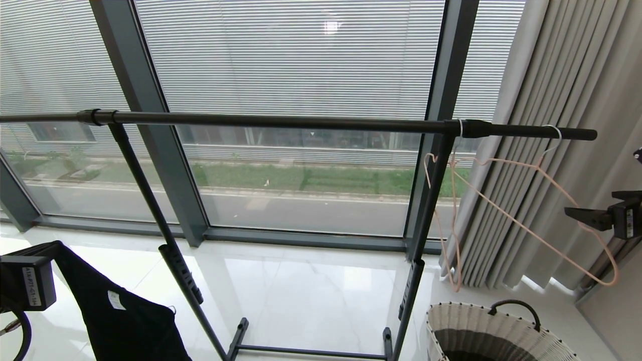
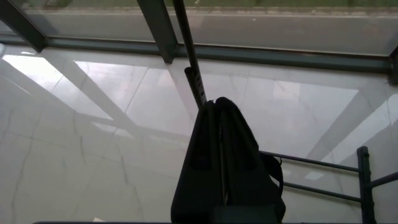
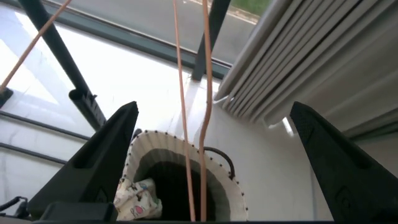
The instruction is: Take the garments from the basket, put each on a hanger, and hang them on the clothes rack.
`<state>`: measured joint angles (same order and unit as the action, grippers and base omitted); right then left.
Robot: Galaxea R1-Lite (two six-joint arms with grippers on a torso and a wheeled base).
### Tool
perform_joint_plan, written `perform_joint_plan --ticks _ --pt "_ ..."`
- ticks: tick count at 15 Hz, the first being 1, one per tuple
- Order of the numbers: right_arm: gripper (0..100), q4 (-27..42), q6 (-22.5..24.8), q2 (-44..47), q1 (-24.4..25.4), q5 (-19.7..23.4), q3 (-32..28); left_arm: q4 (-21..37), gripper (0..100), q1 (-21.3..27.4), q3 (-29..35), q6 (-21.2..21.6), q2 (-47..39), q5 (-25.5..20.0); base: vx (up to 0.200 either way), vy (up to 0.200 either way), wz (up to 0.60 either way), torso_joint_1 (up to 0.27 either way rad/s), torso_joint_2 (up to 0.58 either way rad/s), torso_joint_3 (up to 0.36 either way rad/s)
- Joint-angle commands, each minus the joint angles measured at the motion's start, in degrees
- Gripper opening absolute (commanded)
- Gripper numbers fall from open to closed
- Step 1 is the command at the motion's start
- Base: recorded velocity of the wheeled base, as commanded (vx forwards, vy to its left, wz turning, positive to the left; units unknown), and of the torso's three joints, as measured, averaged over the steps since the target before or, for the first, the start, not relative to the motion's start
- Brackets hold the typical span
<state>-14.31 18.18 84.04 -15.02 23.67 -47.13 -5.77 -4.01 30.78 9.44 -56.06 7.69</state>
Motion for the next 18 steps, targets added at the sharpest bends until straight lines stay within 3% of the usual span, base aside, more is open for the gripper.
perform_joint_plan --ticks 1,13,18 --pt "100 0.16 -0.16 4.99 -0.89 0.32 -1.47 -0.12 0 -0.03 0.16 0.06 0.17 0.04 0.0 0.0 0.0 0.0 0.0 0.0" --pt "100 -2.3 -2.44 10.26 1.22 0.32 -1.47 -0.03 0 2.34 -0.02 -0.03 0.43 0.04 0.0 0.0 0.0 0.0 0.0 0.0" --pt "100 -4.15 -2.53 11.14 1.31 2.52 -1.39 -0.03 0 2.34 -0.02 0.06 0.78 0.04 0.0 0.0 0.0 0.0 0.0 0.0"
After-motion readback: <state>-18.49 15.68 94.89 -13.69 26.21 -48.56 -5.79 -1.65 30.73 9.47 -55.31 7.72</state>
